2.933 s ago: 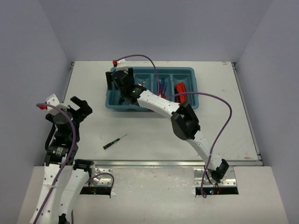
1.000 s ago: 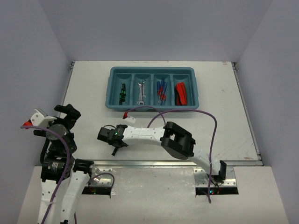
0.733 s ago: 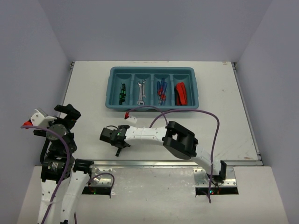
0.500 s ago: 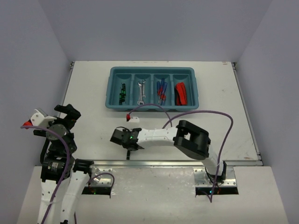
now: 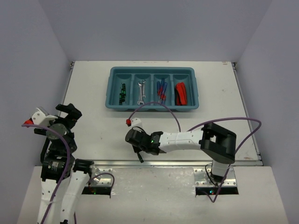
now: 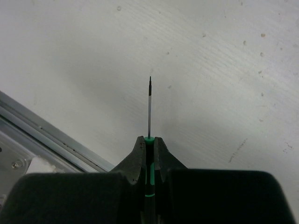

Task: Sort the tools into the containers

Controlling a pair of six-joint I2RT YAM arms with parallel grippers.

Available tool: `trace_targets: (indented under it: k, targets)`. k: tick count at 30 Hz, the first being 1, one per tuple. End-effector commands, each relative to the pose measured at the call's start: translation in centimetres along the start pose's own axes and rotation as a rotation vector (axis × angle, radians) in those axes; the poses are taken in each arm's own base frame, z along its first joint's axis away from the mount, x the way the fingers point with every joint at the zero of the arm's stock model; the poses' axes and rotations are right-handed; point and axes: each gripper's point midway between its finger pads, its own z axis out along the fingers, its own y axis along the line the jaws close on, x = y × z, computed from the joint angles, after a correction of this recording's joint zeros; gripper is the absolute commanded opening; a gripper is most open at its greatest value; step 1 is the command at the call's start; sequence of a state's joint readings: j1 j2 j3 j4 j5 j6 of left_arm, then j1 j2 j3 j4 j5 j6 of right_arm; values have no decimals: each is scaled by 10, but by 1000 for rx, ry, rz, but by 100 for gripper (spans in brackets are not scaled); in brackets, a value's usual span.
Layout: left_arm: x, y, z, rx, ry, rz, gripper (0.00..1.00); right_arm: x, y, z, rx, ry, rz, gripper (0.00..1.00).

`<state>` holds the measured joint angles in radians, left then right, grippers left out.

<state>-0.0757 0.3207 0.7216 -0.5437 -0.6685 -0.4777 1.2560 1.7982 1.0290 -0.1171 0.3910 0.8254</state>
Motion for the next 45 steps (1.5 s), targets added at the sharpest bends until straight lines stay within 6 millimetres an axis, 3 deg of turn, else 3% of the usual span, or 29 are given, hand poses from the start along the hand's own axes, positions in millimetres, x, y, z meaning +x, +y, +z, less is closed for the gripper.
trace_targets:
  k: [1, 5, 8, 10, 11, 14, 16, 17, 19, 21, 23, 31, 32, 34, 35, 36, 38, 39, 40, 41, 44, 45]
  targets:
    - [-9, -11, 0, 44, -22, -14, 100, -33, 9, -12, -48, -93, -40, 0]
    - [-7, -13, 1, 48, -15, -9, 100, -56, 12, -24, -59, -149, -59, 0]
    - [-6, -14, 1, 58, -10, -2, 100, -95, 14, -38, -60, -226, -91, 0]
    - [-6, -17, 1, 72, -7, 2, 100, -135, -3, -42, -21, -279, -73, 0]
    - [-4, -18, 1, 79, -2, 8, 100, -134, -1, -42, -37, -271, -75, 0]
    - [-3, -24, 1, 114, 3, 14, 100, -190, -25, -35, -28, -302, -4, 0]
    - [-1, -26, 1, 124, 10, 20, 100, -212, -34, -21, 3, -301, -7, 0]
    - [-1, -27, 1, 127, 13, 23, 100, -222, -34, -19, 9, -309, -11, 0]
    - [0, -28, 2, 134, 18, 26, 100, -265, -32, -17, 20, -370, -16, 0]
    - [2, -29, 2, 137, 23, 29, 100, -285, -35, -13, 29, -404, -7, 0]
    - [3, -31, 2, 145, 29, 35, 100, -318, -39, -4, 47, -489, -15, 0]
    - [6, -36, 2, 173, 41, 44, 100, -391, -64, 43, 71, -640, 45, 1]
    - [7, -38, 2, 184, 45, 50, 100, -396, -65, 52, 44, -644, 55, 22]
    - [9, -40, 3, 197, 55, 60, 100, -397, -69, 61, 41, -634, 52, 51]
    - [12, -44, 3, 217, 67, 71, 100, -398, -74, 68, 58, -627, 42, 87]
    - [14, -47, 4, 226, 76, 78, 100, -401, -76, 64, 70, -624, 21, 99]
    - [18, -50, 5, 242, 90, 88, 100, -406, -75, 47, 72, -627, -10, 99]
    - [20, -53, 5, 256, 98, 96, 100, -410, -74, 26, 60, -636, -28, 99]
    - [22, -57, 5, 274, 103, 103, 100, -414, -72, -11, 43, -654, -54, 99]
    - [26, -59, 7, 284, 116, 115, 100, -411, -72, -31, 38, -646, -77, 99]
    - [45, -77, 6, 390, 183, 167, 100, -380, -91, -101, 84, -583, -167, 99]
    - [50, -84, 3, 437, 207, 181, 100, -346, -107, -99, 129, -504, -193, 99]
